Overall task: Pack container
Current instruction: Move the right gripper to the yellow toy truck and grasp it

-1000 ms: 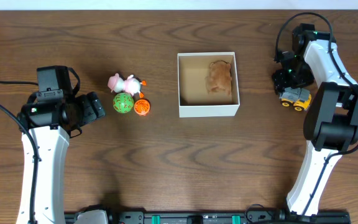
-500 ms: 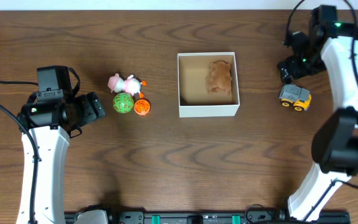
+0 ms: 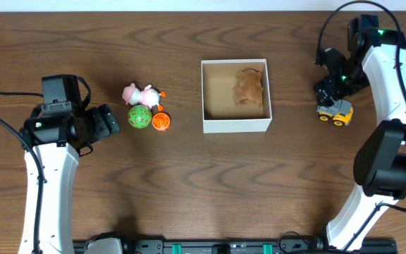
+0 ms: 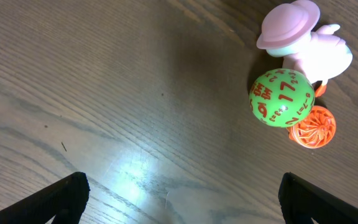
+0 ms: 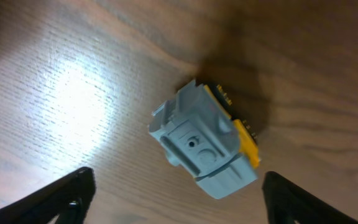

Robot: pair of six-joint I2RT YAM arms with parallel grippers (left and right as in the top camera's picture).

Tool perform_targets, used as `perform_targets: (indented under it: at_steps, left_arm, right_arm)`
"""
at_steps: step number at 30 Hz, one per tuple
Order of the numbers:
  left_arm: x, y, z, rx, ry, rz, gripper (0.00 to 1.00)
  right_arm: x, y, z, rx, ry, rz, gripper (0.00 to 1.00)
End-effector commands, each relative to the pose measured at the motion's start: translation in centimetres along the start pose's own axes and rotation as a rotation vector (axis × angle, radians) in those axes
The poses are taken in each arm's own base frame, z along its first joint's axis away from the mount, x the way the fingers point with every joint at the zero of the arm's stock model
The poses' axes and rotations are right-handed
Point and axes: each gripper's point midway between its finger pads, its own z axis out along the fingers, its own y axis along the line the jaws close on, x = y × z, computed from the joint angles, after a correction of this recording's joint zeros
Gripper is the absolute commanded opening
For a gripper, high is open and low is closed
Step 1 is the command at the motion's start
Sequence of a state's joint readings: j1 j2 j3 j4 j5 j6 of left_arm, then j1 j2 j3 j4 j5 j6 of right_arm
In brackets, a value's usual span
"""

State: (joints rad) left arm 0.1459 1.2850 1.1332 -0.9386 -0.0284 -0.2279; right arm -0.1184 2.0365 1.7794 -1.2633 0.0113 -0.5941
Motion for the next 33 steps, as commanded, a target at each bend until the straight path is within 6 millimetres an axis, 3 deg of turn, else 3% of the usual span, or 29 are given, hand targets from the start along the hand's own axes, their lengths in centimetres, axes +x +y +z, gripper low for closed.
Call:
perform_targets:
  at_steps: [1,13,22,28,33]
  left_arm:
    - [-0.6,-0.1,-0.4,0.006,-0.015,0.012,0.98]
    - [-0.6,-0.1,-0.4,0.006,-0.015,0.012,0.98]
    - [-0.6,-0.1,-0.4,0.006,-0.015,0.012,0.98]
    - [-0.6,-0.1,-0.4,0.005,-0.015,0.012,0.98]
    - [-0.6,-0.1,-0.4,0.006,-0.015,0.012,0.98]
  right_arm:
    - [1.3,-0.4,1.3,0.0,0.047,0.002,0.87]
    - [2.5,0.1,4.8,-0.015,0.068,0.009,0.84]
    - [1.7,-0.5,6.4,0.019,0.02,0.047,0.82]
    - [1.3,-0.8,6.4,0.03,0.002,0.115,0.75]
    - [1.5,-0.7,6.4,0.028,0.006,0.236,0.63]
